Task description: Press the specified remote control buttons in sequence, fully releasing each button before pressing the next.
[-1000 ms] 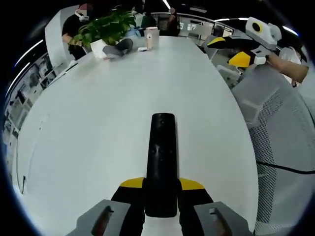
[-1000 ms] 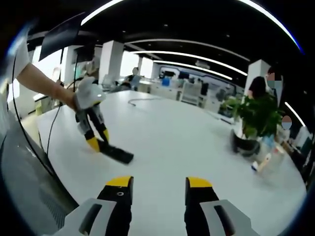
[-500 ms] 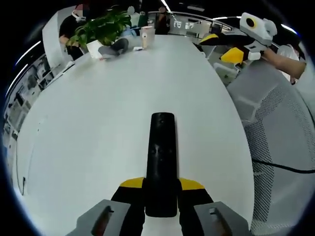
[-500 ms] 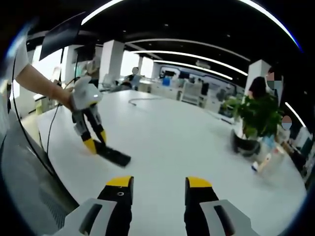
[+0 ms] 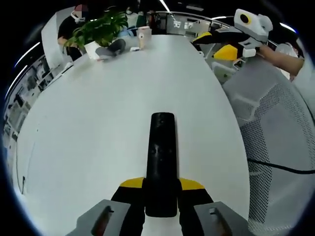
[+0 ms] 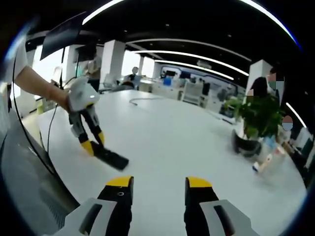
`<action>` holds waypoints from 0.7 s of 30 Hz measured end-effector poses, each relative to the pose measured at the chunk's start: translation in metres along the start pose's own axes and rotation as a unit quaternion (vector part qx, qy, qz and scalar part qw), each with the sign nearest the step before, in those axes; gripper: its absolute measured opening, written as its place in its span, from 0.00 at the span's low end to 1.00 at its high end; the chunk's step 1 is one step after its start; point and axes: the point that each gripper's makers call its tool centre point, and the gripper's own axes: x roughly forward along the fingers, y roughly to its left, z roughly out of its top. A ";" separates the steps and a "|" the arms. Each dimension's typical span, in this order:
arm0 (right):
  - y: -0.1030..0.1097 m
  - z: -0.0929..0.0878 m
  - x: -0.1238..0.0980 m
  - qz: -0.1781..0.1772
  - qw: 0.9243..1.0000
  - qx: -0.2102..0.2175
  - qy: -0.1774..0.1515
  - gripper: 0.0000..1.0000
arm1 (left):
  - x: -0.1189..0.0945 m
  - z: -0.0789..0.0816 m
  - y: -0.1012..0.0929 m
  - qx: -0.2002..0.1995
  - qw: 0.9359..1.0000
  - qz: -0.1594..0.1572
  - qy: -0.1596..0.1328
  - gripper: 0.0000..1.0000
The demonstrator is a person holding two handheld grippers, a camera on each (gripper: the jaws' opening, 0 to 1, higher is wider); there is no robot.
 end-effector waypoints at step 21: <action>0.004 -0.004 0.002 0.007 1.000 -0.004 0.010 0.37 | -0.001 -0.003 -0.021 -0.008 1.000 -0.008 -0.006 0.24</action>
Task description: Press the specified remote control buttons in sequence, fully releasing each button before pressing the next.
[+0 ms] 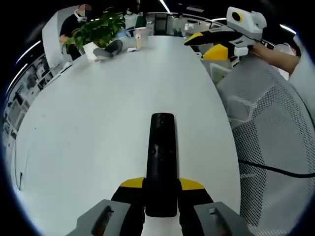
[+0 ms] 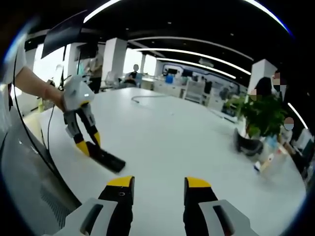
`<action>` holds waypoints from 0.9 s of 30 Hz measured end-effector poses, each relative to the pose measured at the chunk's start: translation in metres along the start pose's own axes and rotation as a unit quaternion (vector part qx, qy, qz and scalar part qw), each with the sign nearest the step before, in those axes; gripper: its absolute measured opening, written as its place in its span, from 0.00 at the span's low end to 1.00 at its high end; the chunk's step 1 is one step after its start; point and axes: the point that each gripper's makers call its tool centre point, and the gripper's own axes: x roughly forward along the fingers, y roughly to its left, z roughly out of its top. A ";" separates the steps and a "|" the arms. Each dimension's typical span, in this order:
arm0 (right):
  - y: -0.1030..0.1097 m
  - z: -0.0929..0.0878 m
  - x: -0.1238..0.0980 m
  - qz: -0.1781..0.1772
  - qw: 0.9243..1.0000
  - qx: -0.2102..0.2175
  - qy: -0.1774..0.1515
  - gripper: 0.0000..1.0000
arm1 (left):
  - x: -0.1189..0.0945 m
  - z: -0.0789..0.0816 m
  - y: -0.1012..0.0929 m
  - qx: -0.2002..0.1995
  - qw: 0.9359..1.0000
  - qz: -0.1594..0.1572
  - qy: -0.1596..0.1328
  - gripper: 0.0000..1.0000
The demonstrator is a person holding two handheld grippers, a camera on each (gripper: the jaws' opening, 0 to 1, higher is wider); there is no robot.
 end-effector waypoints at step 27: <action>0.000 -0.001 0.000 -0.001 1.000 0.000 0.001 0.36 | -0.001 -0.003 -0.017 0.001 1.000 -0.003 0.002 0.24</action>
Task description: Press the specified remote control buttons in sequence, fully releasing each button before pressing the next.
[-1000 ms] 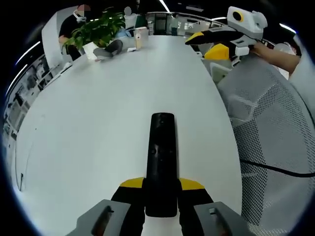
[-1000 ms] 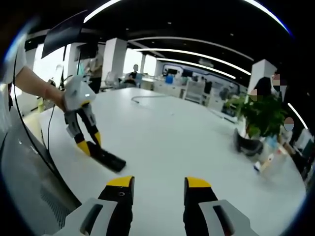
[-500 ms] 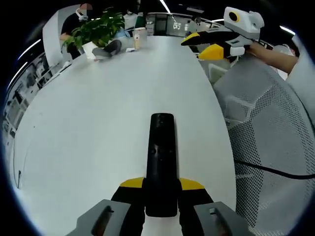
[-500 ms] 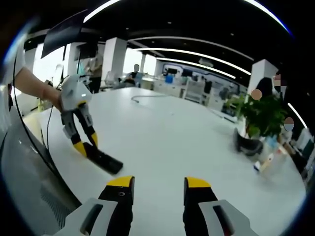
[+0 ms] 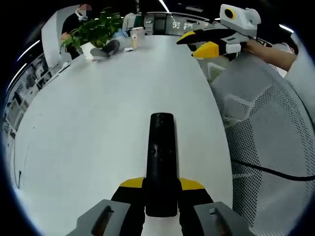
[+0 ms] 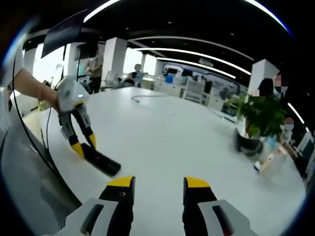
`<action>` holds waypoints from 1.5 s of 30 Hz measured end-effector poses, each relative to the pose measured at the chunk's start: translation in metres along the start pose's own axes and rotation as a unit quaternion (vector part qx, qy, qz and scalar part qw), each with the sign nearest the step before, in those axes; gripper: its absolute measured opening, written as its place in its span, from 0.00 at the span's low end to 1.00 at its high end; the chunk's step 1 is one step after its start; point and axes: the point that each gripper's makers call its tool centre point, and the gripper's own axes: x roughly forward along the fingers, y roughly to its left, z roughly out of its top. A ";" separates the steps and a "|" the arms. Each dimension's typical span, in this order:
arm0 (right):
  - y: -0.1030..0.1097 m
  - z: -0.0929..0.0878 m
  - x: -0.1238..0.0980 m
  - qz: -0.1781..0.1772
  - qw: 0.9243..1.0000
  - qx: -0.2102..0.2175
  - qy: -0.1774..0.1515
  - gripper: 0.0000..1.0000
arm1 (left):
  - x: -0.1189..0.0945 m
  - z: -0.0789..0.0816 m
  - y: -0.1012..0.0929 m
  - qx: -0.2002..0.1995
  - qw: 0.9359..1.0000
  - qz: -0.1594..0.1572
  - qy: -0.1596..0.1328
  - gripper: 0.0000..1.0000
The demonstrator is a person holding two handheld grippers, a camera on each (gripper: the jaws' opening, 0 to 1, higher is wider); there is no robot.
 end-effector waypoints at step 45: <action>0.004 -0.001 0.000 0.008 1.000 -0.003 0.004 0.34 | 0.003 -0.001 -0.039 0.054 0.998 0.004 0.032 0.24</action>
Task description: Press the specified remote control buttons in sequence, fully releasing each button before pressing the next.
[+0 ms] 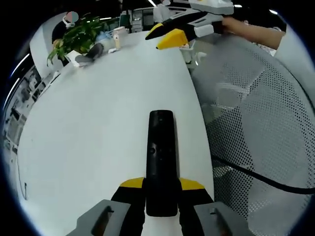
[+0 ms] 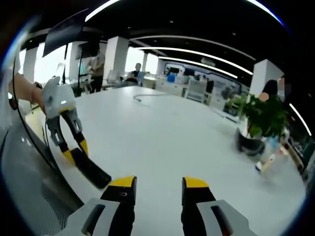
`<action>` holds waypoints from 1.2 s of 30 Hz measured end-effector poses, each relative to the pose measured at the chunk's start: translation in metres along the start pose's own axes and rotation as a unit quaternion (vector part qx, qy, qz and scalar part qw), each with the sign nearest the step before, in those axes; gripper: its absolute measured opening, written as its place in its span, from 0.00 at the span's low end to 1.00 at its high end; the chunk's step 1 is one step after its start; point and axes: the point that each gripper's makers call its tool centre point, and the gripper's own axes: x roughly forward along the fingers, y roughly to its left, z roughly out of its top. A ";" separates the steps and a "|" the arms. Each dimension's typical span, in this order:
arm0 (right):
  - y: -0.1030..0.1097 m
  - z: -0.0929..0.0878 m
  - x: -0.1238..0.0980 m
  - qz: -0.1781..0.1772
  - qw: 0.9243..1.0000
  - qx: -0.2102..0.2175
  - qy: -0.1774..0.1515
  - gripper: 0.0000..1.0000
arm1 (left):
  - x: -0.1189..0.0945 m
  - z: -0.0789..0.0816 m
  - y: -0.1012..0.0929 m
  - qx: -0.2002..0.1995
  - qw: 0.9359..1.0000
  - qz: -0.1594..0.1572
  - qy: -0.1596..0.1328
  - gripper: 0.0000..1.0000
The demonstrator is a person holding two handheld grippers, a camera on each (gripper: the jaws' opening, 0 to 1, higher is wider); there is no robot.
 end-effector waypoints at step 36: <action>0.108 -0.006 0.004 0.270 0.957 0.014 0.104 0.05 | 0.000 -0.001 0.001 -0.012 1.000 0.001 -0.006 0.24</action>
